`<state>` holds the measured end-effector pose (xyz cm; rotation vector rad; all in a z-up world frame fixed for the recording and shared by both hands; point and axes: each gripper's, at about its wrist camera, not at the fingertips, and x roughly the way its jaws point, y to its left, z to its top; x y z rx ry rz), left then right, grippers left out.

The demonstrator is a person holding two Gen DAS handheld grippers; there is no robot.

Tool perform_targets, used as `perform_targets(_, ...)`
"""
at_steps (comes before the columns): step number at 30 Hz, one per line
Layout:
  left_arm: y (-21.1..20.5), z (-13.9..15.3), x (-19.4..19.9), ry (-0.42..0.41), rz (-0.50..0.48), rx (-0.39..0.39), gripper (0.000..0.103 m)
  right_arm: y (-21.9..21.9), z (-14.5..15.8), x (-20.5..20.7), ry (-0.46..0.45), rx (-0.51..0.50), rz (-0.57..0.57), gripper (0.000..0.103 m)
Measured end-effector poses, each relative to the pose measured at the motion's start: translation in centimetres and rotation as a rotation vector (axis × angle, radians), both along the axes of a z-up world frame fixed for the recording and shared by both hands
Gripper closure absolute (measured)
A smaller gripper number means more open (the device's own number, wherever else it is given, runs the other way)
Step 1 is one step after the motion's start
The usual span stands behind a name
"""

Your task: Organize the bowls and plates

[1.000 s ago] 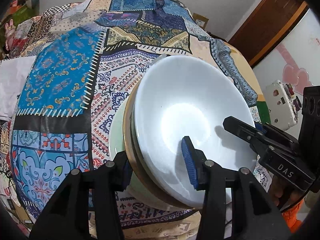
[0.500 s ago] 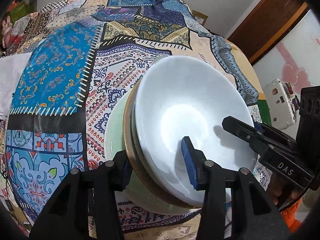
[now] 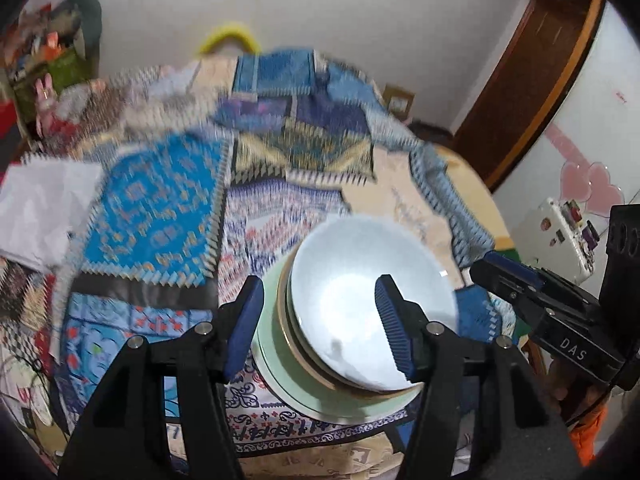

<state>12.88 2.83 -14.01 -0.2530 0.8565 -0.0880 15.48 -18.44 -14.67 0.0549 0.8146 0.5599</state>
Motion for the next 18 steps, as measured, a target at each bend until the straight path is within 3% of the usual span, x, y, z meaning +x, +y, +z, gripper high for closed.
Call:
perform_targets(7,-0.8,5.4,-3.7,-0.175,0.029,0.065,0.037,-0.3,4.5,-2.6,-0.137,0.04,0.016,0.067)
perform_targets(16,-1.4,10.1,-8.2,-0.35,0.061,0.122,0.028,-0.8,8.9,-6.5,-0.309,0.087,0.019,0.055)
perform_targets(18,-1.4,10.9,-9.1,-0.381,0.07,0.125,0.016,-0.9,9.6,-7.1,-0.339,0.096,0.016,0.051)
